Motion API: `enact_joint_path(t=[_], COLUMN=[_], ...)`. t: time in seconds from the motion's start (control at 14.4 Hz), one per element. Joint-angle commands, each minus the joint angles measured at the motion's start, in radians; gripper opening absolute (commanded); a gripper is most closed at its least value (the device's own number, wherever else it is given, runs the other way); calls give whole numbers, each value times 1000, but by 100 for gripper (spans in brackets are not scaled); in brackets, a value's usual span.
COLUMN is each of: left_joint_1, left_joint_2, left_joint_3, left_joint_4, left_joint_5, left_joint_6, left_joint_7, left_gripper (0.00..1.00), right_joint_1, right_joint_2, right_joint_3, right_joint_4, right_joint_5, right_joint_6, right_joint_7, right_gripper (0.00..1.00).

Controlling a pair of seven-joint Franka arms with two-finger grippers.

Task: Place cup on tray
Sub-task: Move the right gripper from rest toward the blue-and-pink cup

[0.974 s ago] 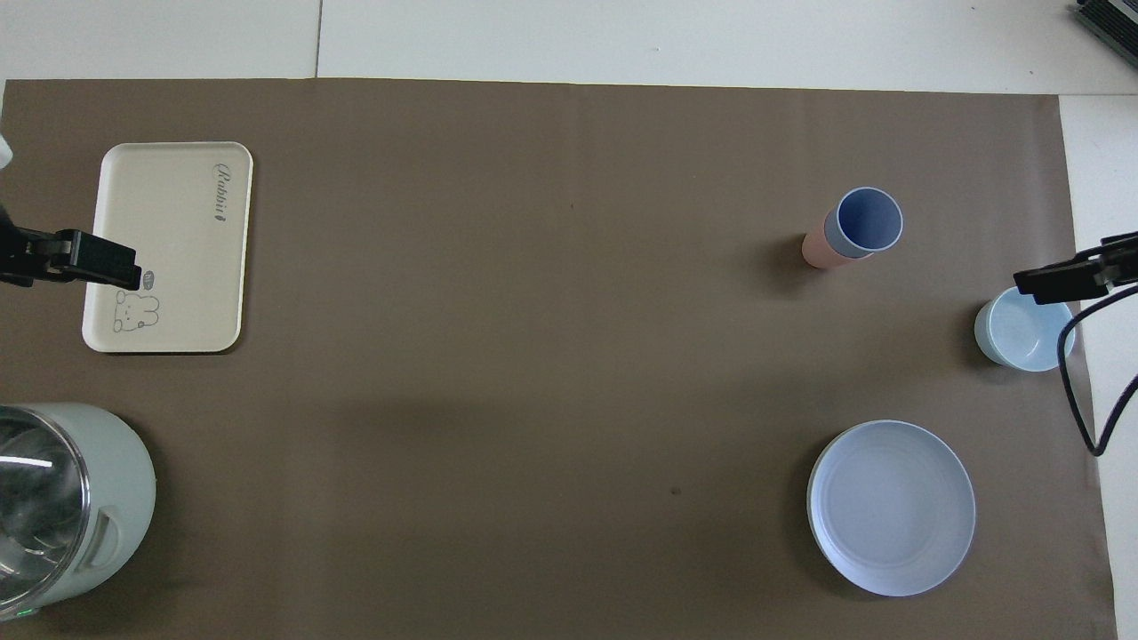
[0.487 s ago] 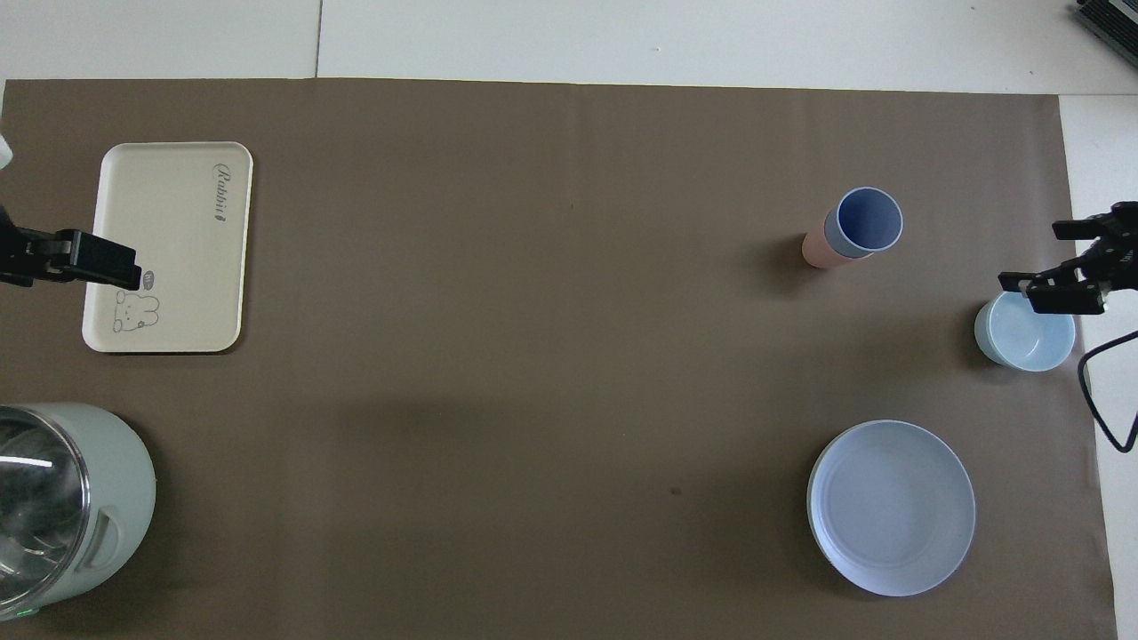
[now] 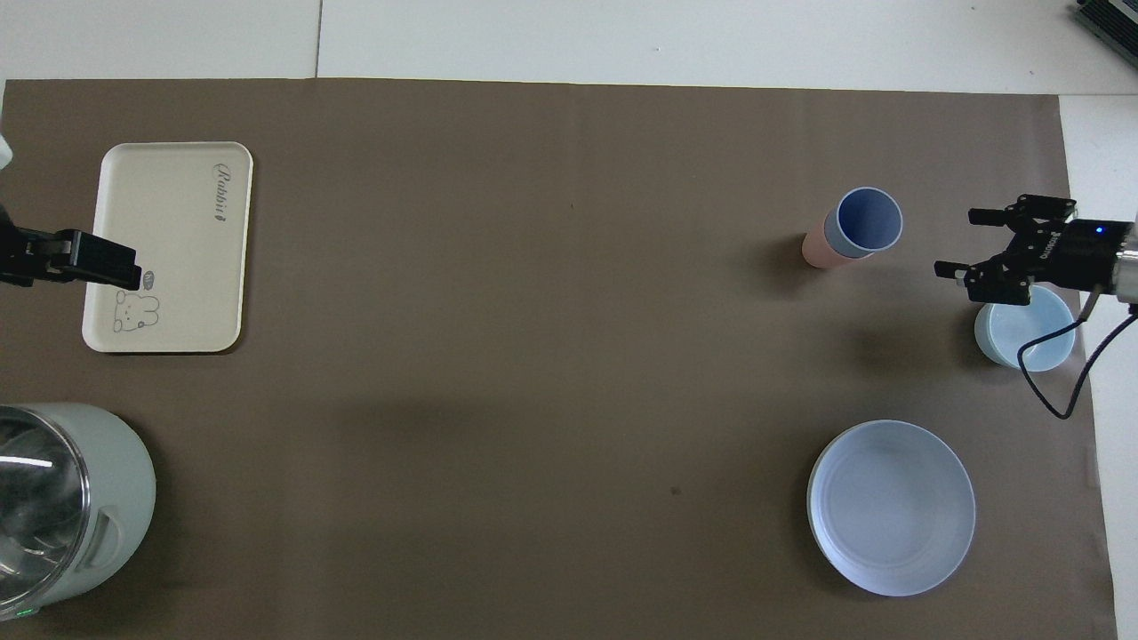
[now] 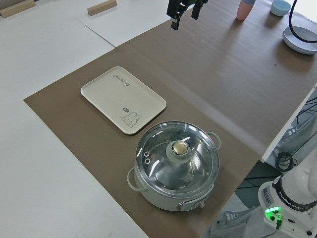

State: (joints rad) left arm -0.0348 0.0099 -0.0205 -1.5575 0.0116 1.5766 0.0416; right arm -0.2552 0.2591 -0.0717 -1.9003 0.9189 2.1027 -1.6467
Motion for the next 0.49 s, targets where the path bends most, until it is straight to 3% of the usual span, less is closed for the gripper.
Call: enact_joint_path(t=[0.0, 0.28, 0.42], left_joint_1=[3, 3, 1], left_joint_2=[-25, -25, -25], left_joint_3=[2, 2, 1], left_joint_4=[-27, -27, -27], left_joint_5=[-5, -5, -5], left_joint_6=[5, 5, 3], left_joint_7=[-6, -6, -8], left_gripper=[100, 100, 100], right_joint_1=[-32, -18, -13], right_joint_2=[80, 141, 144], right_joint_3=[10, 12, 12], right_joint_4=[7, 9, 4], right_joint_5=[154, 317, 322], right_joint_6=[-13, -26, -23], right_joint_7=[-193, -346, -357], right_gripper=[100, 100, 100])
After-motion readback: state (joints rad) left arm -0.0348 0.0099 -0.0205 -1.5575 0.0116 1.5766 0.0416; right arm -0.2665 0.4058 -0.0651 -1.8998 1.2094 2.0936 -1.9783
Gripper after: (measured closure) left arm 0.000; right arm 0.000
